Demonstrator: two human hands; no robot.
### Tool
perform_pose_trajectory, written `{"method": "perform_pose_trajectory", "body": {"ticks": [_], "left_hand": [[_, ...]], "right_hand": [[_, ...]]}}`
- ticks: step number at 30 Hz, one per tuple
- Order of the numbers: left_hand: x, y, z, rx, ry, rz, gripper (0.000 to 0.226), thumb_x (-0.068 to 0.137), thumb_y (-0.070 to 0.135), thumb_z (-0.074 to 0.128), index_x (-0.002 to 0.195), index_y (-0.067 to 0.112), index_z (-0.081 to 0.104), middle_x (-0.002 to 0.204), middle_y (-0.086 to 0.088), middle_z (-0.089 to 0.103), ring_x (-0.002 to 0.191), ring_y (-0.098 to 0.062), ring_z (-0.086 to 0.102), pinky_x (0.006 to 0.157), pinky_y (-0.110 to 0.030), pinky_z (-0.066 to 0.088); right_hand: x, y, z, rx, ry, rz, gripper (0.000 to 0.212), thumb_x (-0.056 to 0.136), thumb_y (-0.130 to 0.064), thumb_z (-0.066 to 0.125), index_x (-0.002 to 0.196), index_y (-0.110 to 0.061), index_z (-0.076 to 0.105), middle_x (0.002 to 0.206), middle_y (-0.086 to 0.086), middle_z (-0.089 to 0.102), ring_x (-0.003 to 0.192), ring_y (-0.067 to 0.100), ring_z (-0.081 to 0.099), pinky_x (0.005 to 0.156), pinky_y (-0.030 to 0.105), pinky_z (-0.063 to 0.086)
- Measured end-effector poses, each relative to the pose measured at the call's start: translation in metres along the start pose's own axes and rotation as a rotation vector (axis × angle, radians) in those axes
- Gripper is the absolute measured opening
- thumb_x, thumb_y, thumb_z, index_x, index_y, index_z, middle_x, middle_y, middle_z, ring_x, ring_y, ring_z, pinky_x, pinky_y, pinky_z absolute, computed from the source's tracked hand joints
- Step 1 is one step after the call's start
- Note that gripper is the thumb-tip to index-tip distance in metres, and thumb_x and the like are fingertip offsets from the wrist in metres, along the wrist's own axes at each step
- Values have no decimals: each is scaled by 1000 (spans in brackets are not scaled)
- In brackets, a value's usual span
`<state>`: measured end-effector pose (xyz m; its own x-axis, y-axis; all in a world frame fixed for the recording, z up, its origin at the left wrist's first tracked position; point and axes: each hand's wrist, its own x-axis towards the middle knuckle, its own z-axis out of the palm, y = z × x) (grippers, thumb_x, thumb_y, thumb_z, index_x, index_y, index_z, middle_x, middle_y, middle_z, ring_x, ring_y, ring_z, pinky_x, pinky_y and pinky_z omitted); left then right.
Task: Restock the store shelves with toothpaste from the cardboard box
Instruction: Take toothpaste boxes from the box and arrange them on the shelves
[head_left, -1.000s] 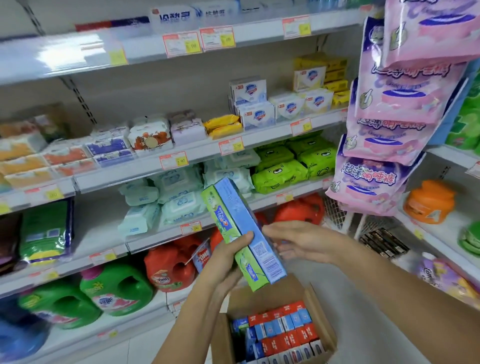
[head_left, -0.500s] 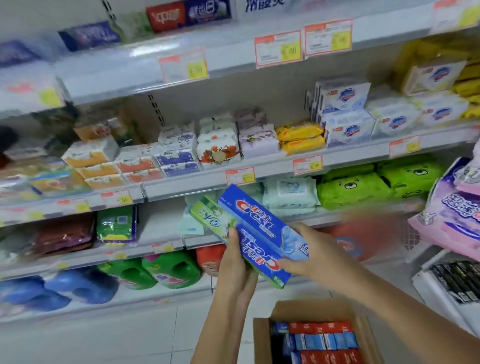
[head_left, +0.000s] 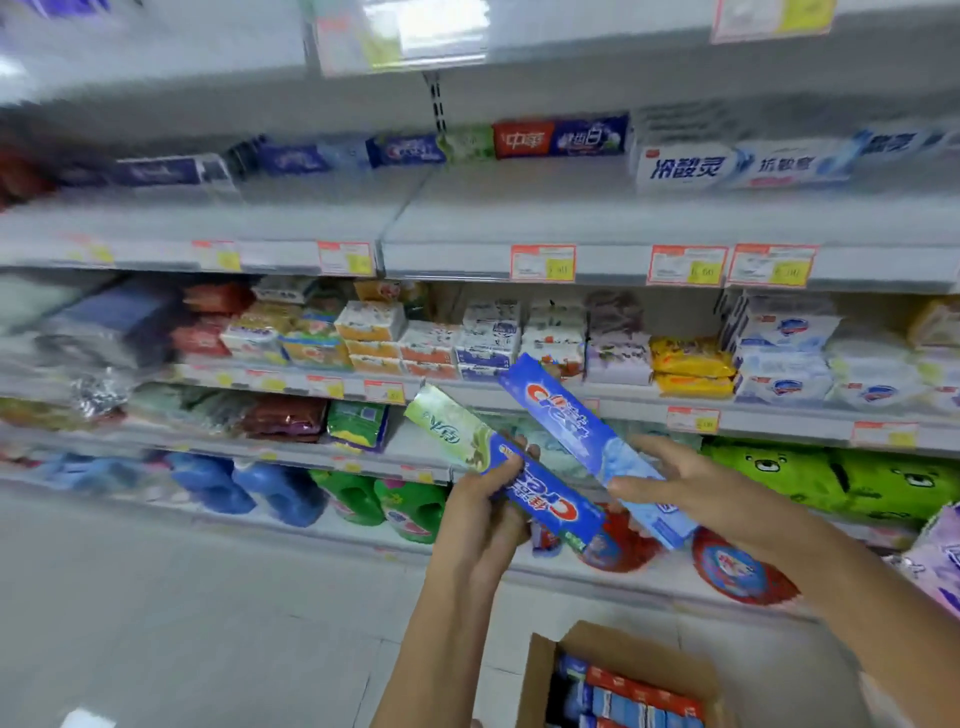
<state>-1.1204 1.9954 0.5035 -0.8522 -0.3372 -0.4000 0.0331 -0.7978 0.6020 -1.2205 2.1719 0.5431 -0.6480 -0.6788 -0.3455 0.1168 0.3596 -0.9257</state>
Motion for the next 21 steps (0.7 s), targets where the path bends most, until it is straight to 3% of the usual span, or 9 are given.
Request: {"method": "perform_pose_trajectory", "body": {"ticks": [3, 6, 8, 10, 11, 13, 15, 19, 21], "left_hand": [[-15, 20, 4, -110, -42, 50, 19, 67, -6, 49, 78, 1, 63, 77, -12, 67, 70, -21, 65, 73, -31, 49], [-18, 46, 4, -208, -28, 139, 38, 47, -8, 45, 83, 2, 52, 78, -12, 62, 73, -24, 61, 79, -35, 49], [-18, 65, 2, -281, -61, 172, 45, 41, -10, 51, 84, 1, 55, 83, -15, 65, 74, -27, 66, 74, -40, 57], [-22, 89, 0, -208, -68, 149, 27, 62, 1, 64, 88, 4, 57, 84, -17, 68, 72, -27, 70, 64, -40, 59], [-21, 98, 0, -180, -44, 121, 15, 78, 14, 60, 90, 5, 58, 82, -15, 69, 69, -26, 70, 61, -38, 59], [-18, 121, -9, -99, 5, 59, 36, 93, 37, 46, 95, 5, 61, 80, -14, 68, 65, -25, 70, 59, -36, 60], [-16, 149, -19, 21, 40, 33, 50, 96, 46, 39, 99, 1, 61, 80, -14, 67, 59, -22, 68, 54, -32, 58], [-14, 212, -35, 329, 73, 59, 25, 94, 25, 53, 89, 2, 62, 66, -9, 68, 49, -17, 63, 50, -26, 55], [-8, 244, -42, 432, 62, 66, 13, 91, 14, 54, 90, 2, 60, 63, -7, 68, 49, -15, 64, 48, -23, 54]], "right_hand": [[-3, -28, 0, -20, -87, -8, 26, 83, -13, 67, 102, -28, 59, 106, -10, 69, 81, -4, 67, 72, 13, 51], [-1, -55, 5, -64, -143, -28, 36, 81, -19, 69, 115, -27, 58, 113, -10, 68, 91, 1, 68, 76, 16, 53], [2, -72, 11, -87, -181, -52, 45, 76, -23, 77, 118, -25, 58, 110, -4, 70, 86, 9, 69, 69, 20, 53], [9, -89, 20, -79, -174, -75, 53, 68, -29, 77, 117, -26, 58, 108, -3, 71, 82, 11, 70, 66, 21, 53], [10, -98, 23, -58, -165, -83, 53, 67, -30, 77, 116, -28, 59, 104, -4, 72, 80, 11, 70, 65, 21, 53], [20, -115, 33, -42, -164, -112, 51, 69, -28, 79, 115, -27, 58, 98, -2, 74, 75, 14, 69, 63, 23, 53], [34, -134, 46, -52, -141, -133, 53, 69, -25, 80, 117, -21, 58, 96, 5, 74, 73, 18, 68, 62, 26, 54], [67, -169, 74, -71, -24, -189, 39, 68, -24, 77, 104, -17, 66, 89, 8, 74, 70, 22, 67, 66, 31, 53], [90, -187, 83, -79, 68, -193, 24, 76, -20, 72, 96, -9, 66, 77, 8, 69, 61, 19, 61, 56, 25, 47]]}}
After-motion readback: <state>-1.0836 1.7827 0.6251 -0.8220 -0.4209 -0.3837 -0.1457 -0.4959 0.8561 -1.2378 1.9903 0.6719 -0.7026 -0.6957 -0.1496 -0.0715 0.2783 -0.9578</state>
